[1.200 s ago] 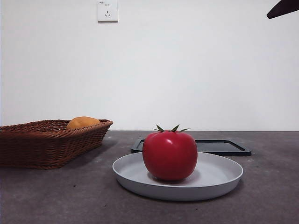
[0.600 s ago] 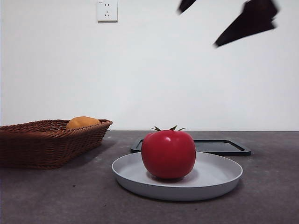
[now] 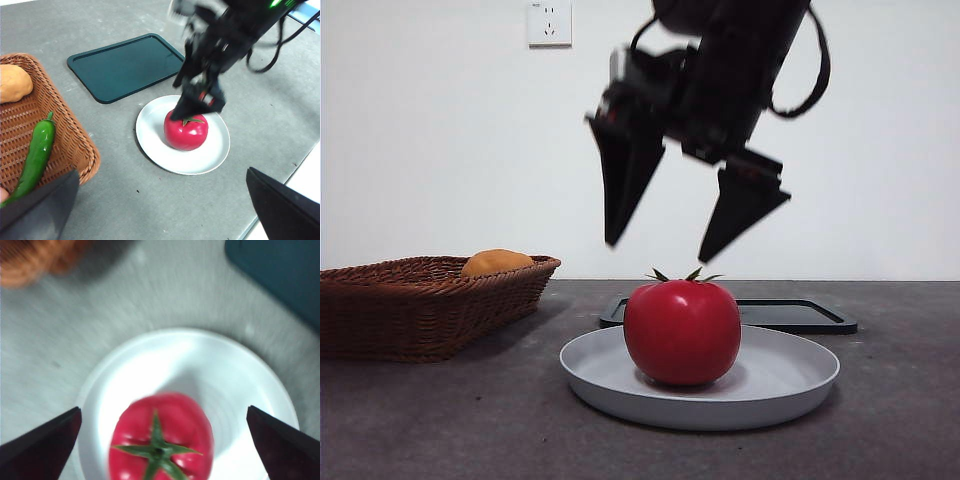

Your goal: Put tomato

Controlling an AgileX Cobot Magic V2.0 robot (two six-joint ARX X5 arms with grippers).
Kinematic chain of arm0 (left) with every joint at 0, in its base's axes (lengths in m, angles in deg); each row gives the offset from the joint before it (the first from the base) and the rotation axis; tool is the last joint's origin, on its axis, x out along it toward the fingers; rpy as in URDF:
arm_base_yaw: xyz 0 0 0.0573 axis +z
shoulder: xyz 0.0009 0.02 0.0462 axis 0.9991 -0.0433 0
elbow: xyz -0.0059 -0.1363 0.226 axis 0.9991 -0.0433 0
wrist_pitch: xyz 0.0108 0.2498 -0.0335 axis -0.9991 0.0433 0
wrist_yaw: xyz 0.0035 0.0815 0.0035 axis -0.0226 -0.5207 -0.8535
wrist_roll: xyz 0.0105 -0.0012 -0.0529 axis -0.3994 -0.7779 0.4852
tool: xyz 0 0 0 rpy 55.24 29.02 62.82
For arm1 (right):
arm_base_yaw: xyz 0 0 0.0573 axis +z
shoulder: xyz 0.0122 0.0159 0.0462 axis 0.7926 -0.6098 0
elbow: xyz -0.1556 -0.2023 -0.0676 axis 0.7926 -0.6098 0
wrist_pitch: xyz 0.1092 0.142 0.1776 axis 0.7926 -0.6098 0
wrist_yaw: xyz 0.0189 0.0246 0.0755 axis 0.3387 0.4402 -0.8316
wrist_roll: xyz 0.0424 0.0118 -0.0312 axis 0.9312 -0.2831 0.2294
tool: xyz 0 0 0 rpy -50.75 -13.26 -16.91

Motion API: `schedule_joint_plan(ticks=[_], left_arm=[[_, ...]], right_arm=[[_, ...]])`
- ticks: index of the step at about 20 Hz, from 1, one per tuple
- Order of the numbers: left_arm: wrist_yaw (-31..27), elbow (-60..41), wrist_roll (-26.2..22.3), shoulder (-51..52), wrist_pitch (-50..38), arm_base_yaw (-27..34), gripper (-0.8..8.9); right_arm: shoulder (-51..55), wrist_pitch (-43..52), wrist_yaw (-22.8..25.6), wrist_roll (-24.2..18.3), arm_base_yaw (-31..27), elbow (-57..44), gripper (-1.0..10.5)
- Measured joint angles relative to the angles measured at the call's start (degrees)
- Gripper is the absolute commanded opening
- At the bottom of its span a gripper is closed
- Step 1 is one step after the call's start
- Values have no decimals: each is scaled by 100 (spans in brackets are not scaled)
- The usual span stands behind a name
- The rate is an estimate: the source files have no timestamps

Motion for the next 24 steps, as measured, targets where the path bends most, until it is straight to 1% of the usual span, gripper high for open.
schedule_joint_plan(ticks=[3,7,8,9,11,12,13,14,17,19,20,24], left_arm=[[0,0,0,0,0,0,658],[0,0,0,0,0,0,658],[0,0,0,0,0,0,658],[0,0,0,0,0,0,658],[0,0,0,0,0,0,658],[0,0,0,0,2,0,658],[0,0,0,0,2,0,658],[0,0,0,0,2,0,658],[0,0,2,0,0,0,658],[0,0,2,0,2,0,658],[0,0,2,0,2,0,658],[0,0,2,0,0,0,658]], right_arm=[[-348,-289,216,-2,37,2,719],[-706,-485,219,-2,94,2,711],[-798,-494,219,-2,107,2,668],[-872,-507,219,-2,118,2,597],[-940,-511,219,0,136,2,425],[-940,-503,216,0,140,2,321],[-940,-501,219,-2,144,4,249],[-940,-520,219,-9,142,26,208],[-942,-874,433,-37,81,433,198],[-977,-1209,828,-92,4,1049,198],[-1034,-1309,911,-146,-68,1344,198],[-1847,-1797,946,-334,-573,2761,198]])
